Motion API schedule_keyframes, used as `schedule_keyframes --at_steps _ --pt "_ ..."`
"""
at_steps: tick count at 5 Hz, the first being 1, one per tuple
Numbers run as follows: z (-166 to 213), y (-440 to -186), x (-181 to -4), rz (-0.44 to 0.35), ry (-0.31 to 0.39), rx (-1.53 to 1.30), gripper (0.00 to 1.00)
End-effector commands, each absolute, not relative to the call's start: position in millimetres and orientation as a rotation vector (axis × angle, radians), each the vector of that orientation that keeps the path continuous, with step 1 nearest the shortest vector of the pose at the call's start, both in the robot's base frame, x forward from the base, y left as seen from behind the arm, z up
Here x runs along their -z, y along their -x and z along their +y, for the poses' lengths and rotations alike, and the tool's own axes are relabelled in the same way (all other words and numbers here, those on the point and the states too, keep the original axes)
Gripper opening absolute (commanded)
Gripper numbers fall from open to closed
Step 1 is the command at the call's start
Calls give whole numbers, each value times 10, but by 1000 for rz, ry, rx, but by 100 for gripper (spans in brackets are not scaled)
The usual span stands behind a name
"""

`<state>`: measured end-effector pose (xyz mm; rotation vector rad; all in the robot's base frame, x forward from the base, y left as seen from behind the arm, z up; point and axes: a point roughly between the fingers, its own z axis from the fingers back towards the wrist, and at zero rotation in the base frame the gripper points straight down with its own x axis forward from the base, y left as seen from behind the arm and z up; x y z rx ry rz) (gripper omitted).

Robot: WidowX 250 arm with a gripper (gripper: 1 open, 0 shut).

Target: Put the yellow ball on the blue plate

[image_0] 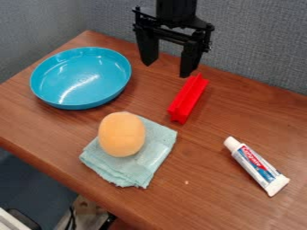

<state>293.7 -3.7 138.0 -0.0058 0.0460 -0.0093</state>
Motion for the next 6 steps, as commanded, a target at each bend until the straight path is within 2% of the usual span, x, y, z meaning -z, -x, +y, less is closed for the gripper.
schedule_keyframes --at_steps 1,2,4,6 --pt "-26 -2898 -1313 68 6 15 100" --pt "36 -2699 -1254 92 -2 62 100" --pt "200 -2410 -1103 81 -25 176 100" --pt "308 -2281 -848 82 -53 195 100"
